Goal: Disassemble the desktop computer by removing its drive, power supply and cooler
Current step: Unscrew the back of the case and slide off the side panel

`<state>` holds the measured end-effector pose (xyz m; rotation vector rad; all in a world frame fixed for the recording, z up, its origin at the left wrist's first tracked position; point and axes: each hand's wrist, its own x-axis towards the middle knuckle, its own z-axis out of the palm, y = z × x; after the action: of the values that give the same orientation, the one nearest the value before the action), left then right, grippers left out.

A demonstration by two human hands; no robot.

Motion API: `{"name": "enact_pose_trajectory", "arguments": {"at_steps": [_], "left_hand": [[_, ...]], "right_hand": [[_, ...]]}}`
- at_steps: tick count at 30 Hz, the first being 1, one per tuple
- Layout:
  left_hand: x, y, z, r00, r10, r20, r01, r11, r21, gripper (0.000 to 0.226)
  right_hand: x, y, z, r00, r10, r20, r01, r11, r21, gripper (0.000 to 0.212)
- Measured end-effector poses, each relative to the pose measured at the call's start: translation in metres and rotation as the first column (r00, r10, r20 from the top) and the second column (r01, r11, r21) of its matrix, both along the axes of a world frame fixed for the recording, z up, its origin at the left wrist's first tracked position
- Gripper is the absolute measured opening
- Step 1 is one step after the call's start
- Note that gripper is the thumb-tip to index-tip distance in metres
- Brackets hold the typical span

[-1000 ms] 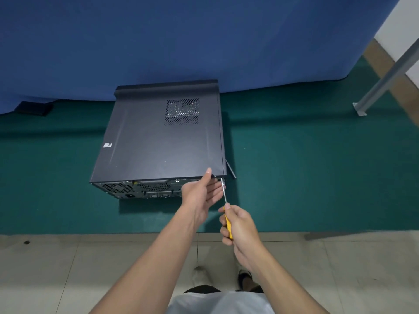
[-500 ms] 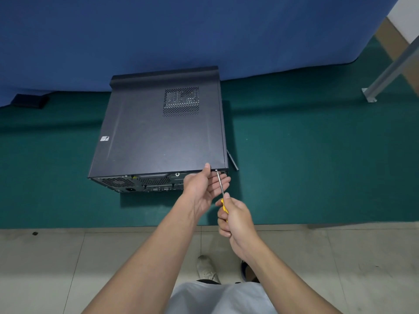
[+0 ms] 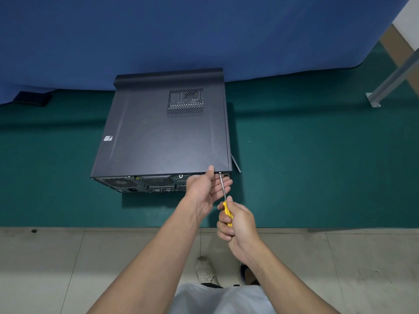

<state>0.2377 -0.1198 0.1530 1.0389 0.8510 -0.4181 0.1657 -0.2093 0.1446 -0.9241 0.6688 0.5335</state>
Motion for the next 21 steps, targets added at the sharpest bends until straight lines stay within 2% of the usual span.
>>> {"name": "enact_pose_trajectory", "arguments": {"at_steps": [6, 10, 13, 17, 19, 21], "left_hand": [[0.000, 0.001, -0.002, 1.000, -0.007, 0.013, 0.007, 1.000, -0.003, 0.036], [0.000, 0.001, -0.002, 1.000, -0.015, 0.022, 0.015, 1.000, 0.001, 0.035], [0.001, 0.001, -0.002, 1.000, -0.014, 0.022, 0.014, 1.000, 0.002, 0.034], [0.001, 0.002, -0.003, 1.000, -0.017, 0.021, 0.017, 1.000, -0.002, 0.034], [0.001, 0.002, -0.003, 1.000, -0.016, 0.019, 0.016, 1.000, -0.009, 0.034], [0.000, 0.002, -0.004, 1.000, -0.012, 0.018, 0.013, 1.000, -0.019, 0.035]], "right_hand": [[0.000, 0.000, -0.009, 0.994, -0.075, -0.084, 0.094, 0.963, 0.253, 0.034], [0.001, -0.001, -0.012, 0.978, -0.086, -0.189, 0.174, 0.838, 0.517, 0.030], [0.001, -0.002, -0.013, 0.971, -0.080, -0.225, 0.211, 0.731, 0.649, 0.030], [0.000, -0.001, -0.014, 0.967, -0.082, -0.240, 0.232, 0.673, 0.702, 0.033], [0.000, 0.000, -0.013, 0.970, -0.090, -0.225, 0.220, 0.716, 0.663, 0.033], [0.002, 0.000, -0.011, 0.977, -0.093, -0.190, 0.185, 0.807, 0.561, 0.033]]}}
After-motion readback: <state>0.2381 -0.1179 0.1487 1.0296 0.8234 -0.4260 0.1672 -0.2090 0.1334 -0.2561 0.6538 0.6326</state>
